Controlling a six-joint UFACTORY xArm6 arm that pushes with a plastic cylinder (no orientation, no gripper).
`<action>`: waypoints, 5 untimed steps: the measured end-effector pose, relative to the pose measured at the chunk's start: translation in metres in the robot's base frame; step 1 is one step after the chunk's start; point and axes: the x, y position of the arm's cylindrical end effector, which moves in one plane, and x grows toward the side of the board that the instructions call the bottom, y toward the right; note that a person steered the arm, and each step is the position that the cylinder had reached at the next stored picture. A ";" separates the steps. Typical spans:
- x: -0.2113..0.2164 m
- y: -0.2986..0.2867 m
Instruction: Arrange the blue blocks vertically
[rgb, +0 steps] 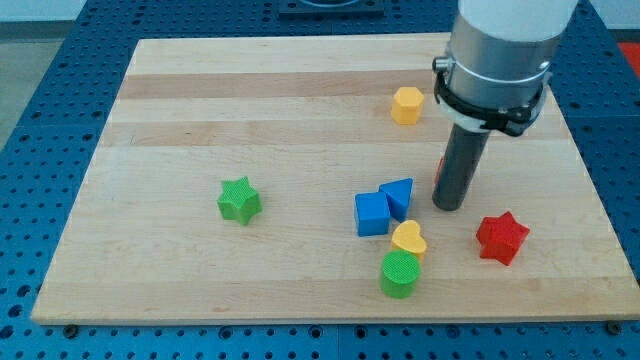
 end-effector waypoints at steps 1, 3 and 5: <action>-0.015 0.000; -0.041 0.005; 0.007 0.010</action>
